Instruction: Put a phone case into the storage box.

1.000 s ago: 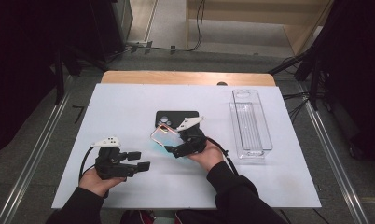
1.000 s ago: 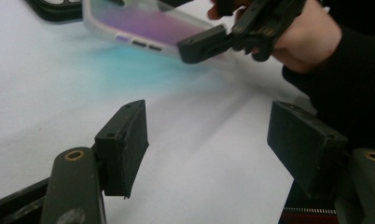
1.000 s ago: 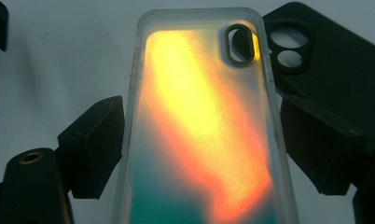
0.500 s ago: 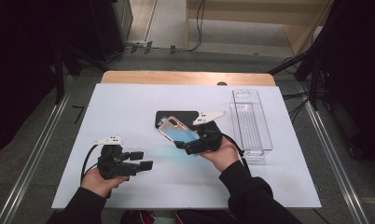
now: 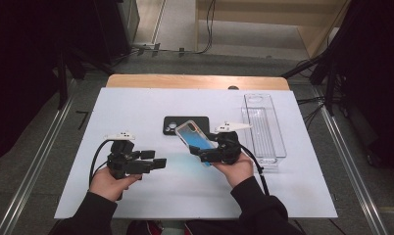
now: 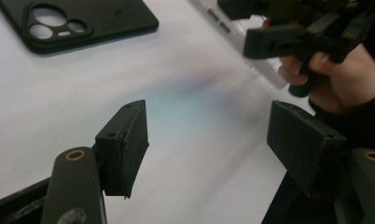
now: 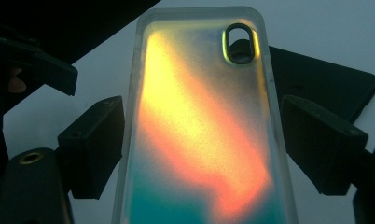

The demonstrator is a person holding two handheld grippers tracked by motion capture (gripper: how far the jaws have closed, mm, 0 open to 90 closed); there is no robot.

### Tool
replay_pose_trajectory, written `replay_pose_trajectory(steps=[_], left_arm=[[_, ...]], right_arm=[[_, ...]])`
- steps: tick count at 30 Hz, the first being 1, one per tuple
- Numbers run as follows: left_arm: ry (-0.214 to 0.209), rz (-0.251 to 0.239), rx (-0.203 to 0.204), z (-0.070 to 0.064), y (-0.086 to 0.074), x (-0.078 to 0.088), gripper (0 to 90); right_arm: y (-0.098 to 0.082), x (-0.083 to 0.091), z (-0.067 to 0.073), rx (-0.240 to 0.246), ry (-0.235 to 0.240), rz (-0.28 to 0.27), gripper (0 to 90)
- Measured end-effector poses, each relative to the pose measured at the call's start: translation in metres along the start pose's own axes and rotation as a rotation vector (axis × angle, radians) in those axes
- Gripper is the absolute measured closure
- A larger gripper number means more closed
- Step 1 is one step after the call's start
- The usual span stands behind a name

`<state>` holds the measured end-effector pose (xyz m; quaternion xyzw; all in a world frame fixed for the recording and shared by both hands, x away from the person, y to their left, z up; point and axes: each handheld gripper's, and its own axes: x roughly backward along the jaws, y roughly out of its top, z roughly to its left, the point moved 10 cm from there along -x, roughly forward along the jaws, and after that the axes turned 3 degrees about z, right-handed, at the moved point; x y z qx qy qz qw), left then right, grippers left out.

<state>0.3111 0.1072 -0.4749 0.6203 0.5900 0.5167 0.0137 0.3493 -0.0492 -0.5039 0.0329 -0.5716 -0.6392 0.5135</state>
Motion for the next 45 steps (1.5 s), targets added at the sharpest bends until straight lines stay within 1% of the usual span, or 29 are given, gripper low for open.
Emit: replay_pose_trajectory(steps=[2,6,9,13,14,16,17,20,22,23,25,27,30,32,33,35,37,39,40,42,44,45], left_arm=[[0.017,0.007,-0.011,-0.001,0.004,-0.001,29.2],[0.016,0.004,0.013,0.0,0.012,-0.004,29.1],[0.021,0.009,0.026,0.001,0.017,-0.007,29.1],[0.019,0.01,0.037,0.002,0.024,-0.011,29.1],[0.023,0.013,0.044,0.004,0.026,-0.012,29.1],[0.044,0.011,0.046,0.008,0.03,-0.015,29.1],[0.041,0.008,0.061,0.009,0.033,-0.017,29.1],[0.044,0.009,0.071,0.011,0.038,-0.021,29.2],[0.054,0.007,0.074,0.012,0.044,-0.023,29.2],[0.051,0.003,0.071,0.012,0.046,-0.024,29.2],[0.059,0.005,0.074,0.013,0.051,-0.024,29.3],[0.063,-0.008,0.074,0.014,0.057,-0.024,29.3],[0.07,-0.018,0.092,0.016,0.064,-0.024,29.3],[0.078,-0.024,0.106,0.018,0.068,-0.026,29.3],[0.082,-0.026,0.106,0.019,0.069,-0.026,29.3],[0.111,-0.023,0.115,0.022,0.071,-0.029,29.3],[0.112,-0.022,0.126,0.024,0.073,-0.032,29.4],[0.105,-0.023,0.151,0.025,0.074,-0.036,29.5],[0.111,-0.023,0.154,0.026,0.075,-0.037,29.6],[0.11,-0.026,0.173,0.028,0.076,-0.04,32.2],[0.106,-0.028,0.188,0.029,0.077,-0.042,32.8],[0.101,-0.026,0.204,0.029,0.078,-0.043,34.4]], right_arm=[[-0.003,-0.002,0.001,-0.027,-0.001,-0.015,15.2],[-0.005,-0.005,0.0,-0.053,-0.024,-0.038,15.2],[-0.007,-0.006,0.001,-0.081,-0.027,-0.047,15.2],[-0.009,-0.008,0.003,-0.093,-0.044,-0.059,15.2],[-0.009,-0.008,0.003,-0.095,-0.047,-0.065,15.2],[-0.01,-0.009,0.002,-0.105,-0.057,-0.071,15.2],[-0.01,-0.009,0.002,-0.109,-0.06,-0.077,15.2],[-0.009,-0.01,0.001,-0.123,-0.061,-0.086,15.1],[-0.009,-0.011,0.001,-0.138,-0.058,-0.095,15.1],[-0.008,-0.011,0.002,-0.144,-0.055,-0.101,15.1],[-0.007,-0.012,0.002,-0.139,-0.067,-0.116,15.2],[-0.007,-0.014,0.003,-0.152,-0.058,-0.125,15.2],[-0.008,-0.017,0.003,-0.185,-0.052,-0.143,15.2],[-0.008,-0.019,0.004,-0.198,-0.047,-0.15,15.1],[-0.009,-0.02,0.004,-0.202,-0.044,-0.152,15.1],[-0.009,-0.022,0.006,-0.209,-0.037,-0.156,15.2],[-0.008,-0.022,0.008,-0.212,-0.036,-0.164,15.1],[-0.007,-0.022,0.008,-0.219,-0.031,-0.17,15.1],[-0.007,-0.022,0.009,-0.225,-0.026,-0.173,15.1],[-0.006,-0.022,0.009,-0.224,-0.023,-0.179,15.1],[-0.005,-0.022,0.011,-0.228,-0.016,-0.183,15.1],[-0.005,-0.022,0.011,-0.227,-0.015,-0.186,15.1]])
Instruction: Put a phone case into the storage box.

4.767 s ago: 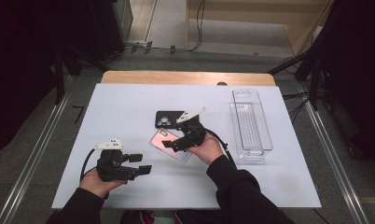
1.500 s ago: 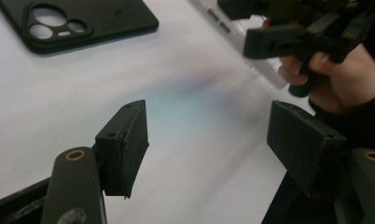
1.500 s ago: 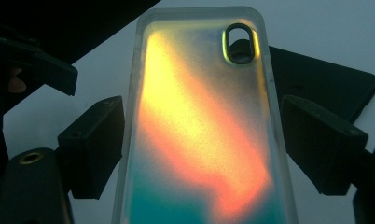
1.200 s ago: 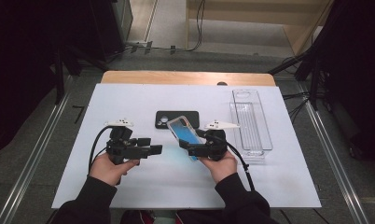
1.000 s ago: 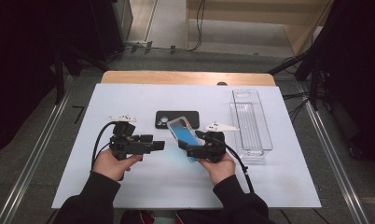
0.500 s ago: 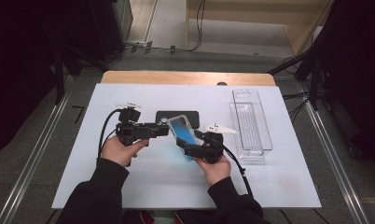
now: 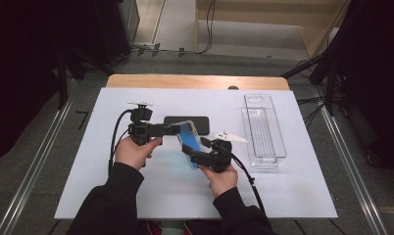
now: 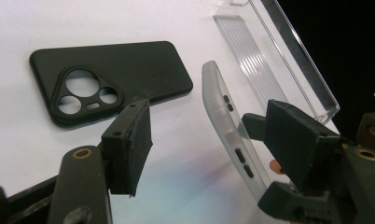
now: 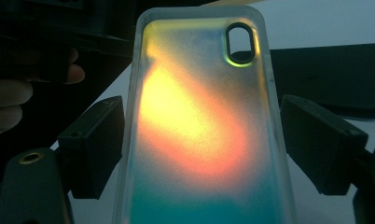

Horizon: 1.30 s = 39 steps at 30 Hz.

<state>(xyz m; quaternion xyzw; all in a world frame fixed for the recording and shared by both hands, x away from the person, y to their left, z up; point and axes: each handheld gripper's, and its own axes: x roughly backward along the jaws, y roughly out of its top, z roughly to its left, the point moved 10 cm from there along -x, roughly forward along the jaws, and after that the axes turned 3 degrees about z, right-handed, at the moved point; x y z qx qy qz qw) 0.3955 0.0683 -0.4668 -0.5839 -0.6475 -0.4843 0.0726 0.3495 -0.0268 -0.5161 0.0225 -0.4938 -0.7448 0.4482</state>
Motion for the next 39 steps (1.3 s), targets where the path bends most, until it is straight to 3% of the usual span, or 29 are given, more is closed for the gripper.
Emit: replay_pose_trajectory(steps=[7,10,11,13,21,29,32,33,35,39], left_arm=[[-0.007,-0.001,0.083,0.0,0.005,-0.007,50.4],[-0.023,0.016,0.097,-0.003,0.003,-0.011,61.5],[-0.023,0.024,0.096,-0.003,0.003,-0.011,69.8],[-0.016,0.015,0.098,-0.004,0.003,-0.012,75.4],[-0.054,-0.001,0.128,-0.007,0.005,-0.011,79.5],[-0.112,-0.024,0.148,-0.013,0.008,-0.007,80.6],[-0.12,-0.027,0.148,-0.013,0.009,-0.005,80.6],[-0.121,-0.03,0.147,-0.013,0.009,-0.004,80.6],[-0.116,-0.036,0.141,-0.013,0.009,-0.003,80.6],[-0.098,-0.051,0.111,-0.013,0.01,0.0,80.5]], right_arm=[[0.0,-0.002,0.006,0.004,0.011,-0.02,15.1],[-0.001,-0.004,0.009,0.013,0.014,-0.028,15.1],[-0.001,-0.004,0.01,0.011,0.017,-0.03,15.1],[-0.001,-0.005,0.012,0.019,0.018,-0.038,15.1],[-0.004,-0.008,0.012,0.036,0.005,-0.043,14.9],[0.0,-0.005,0.012,0.062,0.03,-0.058,14.1],[0.001,-0.004,0.014,0.079,0.07,-0.037,7.2],[0.001,-0.004,0.013,0.093,0.069,-0.028,0.5],[0.001,-0.004,0.009,0.122,0.041,0.003,0.0],[0.003,0.0,0.008,0.131,0.059,0.052,0.0]])
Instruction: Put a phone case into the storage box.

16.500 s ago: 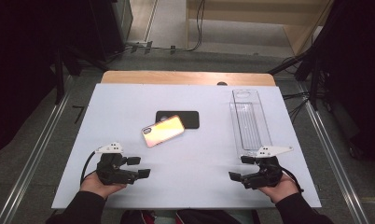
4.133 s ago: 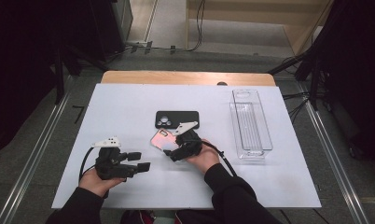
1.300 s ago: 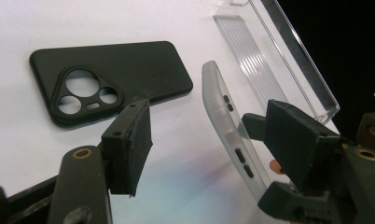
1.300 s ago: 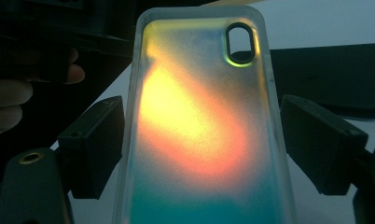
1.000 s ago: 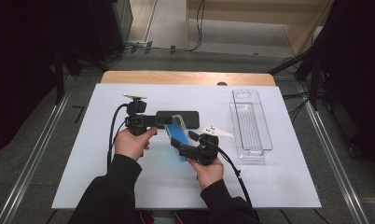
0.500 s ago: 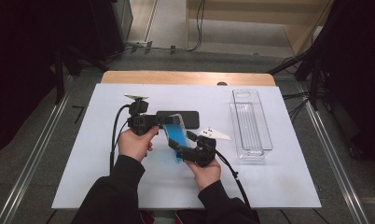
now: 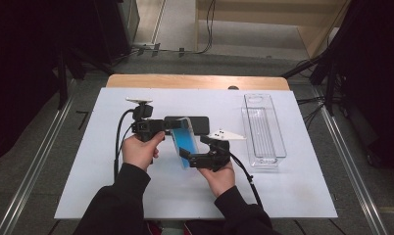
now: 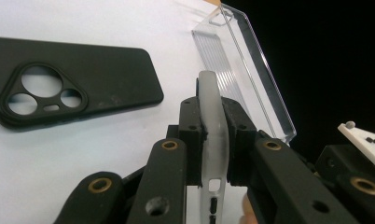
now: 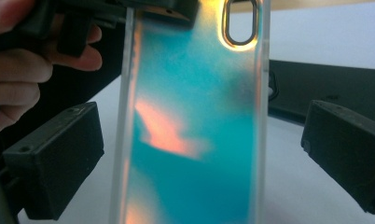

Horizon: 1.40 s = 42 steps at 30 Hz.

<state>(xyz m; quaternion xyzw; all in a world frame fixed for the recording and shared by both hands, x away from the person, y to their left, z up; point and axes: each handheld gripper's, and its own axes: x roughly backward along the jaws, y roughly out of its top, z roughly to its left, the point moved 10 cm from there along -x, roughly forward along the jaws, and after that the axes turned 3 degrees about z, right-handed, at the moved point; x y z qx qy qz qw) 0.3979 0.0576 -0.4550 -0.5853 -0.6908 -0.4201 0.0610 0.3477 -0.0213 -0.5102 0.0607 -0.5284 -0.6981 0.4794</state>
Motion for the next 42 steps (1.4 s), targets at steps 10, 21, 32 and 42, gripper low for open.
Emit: replay_pose_trajectory(steps=[10,21,32,42], left_arm=[[0.029,-0.066,-0.086,0.001,-0.001,0.006,80.3],[0.047,-0.117,-0.221,-0.009,-0.007,0.008,80.3],[0.038,-0.125,-0.34,-0.028,-0.019,-0.004,80.2],[0.022,-0.119,-0.348,-0.038,-0.028,-0.013,80.2]], right_arm=[[-0.01,0.01,-0.004,0.052,-0.004,0.15,0.0],[-0.012,0.024,-0.002,0.126,-0.016,0.193,0.0],[0.0,0.032,-0.003,0.133,-0.05,0.155,0.0],[0.012,0.038,-0.001,0.126,-0.071,0.137,0.0]])
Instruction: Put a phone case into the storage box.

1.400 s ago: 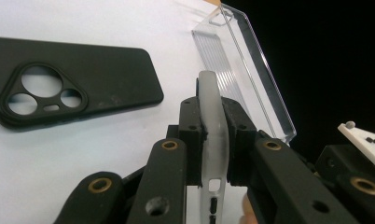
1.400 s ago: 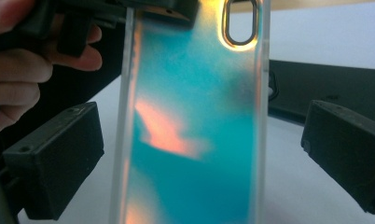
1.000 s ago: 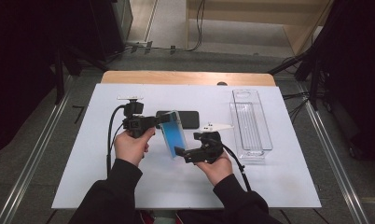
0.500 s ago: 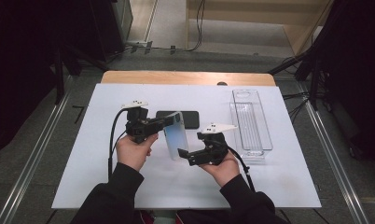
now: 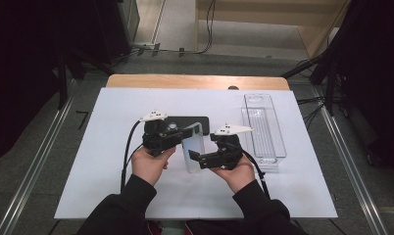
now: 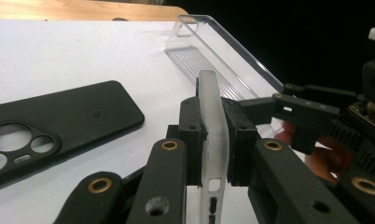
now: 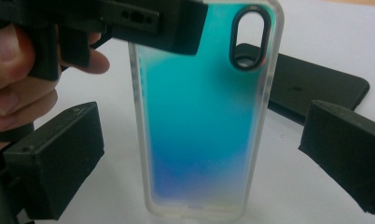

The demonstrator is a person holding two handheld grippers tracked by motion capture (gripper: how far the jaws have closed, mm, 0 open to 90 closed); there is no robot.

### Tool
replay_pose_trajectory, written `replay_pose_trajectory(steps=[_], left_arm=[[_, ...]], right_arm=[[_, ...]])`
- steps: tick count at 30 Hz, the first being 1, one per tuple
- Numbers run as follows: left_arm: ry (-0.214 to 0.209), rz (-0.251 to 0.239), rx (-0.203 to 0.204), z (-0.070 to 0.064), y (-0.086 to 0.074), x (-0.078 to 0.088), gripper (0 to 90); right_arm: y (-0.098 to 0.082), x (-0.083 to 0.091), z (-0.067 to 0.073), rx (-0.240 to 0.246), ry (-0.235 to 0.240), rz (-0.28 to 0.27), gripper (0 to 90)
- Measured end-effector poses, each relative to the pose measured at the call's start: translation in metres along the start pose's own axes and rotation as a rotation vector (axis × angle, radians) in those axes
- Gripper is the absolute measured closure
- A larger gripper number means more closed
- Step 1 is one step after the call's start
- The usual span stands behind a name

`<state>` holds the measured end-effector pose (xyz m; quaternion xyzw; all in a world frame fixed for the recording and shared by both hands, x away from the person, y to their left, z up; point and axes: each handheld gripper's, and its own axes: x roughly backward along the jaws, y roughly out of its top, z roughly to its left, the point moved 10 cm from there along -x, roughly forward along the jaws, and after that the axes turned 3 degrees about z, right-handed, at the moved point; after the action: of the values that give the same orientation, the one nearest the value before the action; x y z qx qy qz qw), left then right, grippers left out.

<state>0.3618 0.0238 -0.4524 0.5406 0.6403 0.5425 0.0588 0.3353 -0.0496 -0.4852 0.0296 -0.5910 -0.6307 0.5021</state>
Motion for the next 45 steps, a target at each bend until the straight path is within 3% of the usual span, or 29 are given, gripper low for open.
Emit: replay_pose_trajectory(steps=[4,24,26,29,30,40,45], left_arm=[[-0.006,-0.005,0.007,-0.005,0.0,-0.001,80.2],[-0.015,0.003,0.014,-0.021,-0.005,-0.003,80.1],[-0.018,0.004,0.013,-0.022,-0.005,-0.003,80.1],[-0.025,0.005,0.016,-0.024,-0.006,-0.004,80.1],[-0.026,0.004,0.017,-0.024,-0.006,-0.004,80.0],[-0.041,-0.008,0.019,-0.026,-0.004,-0.003,79.0],[-0.055,-0.033,0.03,-0.027,0.001,0.002,63.7]], right_arm=[[0.003,0.001,-0.002,-0.003,-0.023,-0.002,0.0],[0.006,-0.004,0.001,-0.016,-0.038,-0.017,0.0],[0.006,-0.004,0.002,-0.017,-0.032,-0.019,5.5],[0.006,-0.004,0.001,-0.007,-0.033,-0.024,6.9],[0.006,-0.003,0.001,-0.001,-0.037,-0.023,13.7],[0.007,0.0,0.002,0.022,-0.045,-0.038,14.9],[0.007,0.0,0.001,0.022,-0.045,-0.029,15.0]])
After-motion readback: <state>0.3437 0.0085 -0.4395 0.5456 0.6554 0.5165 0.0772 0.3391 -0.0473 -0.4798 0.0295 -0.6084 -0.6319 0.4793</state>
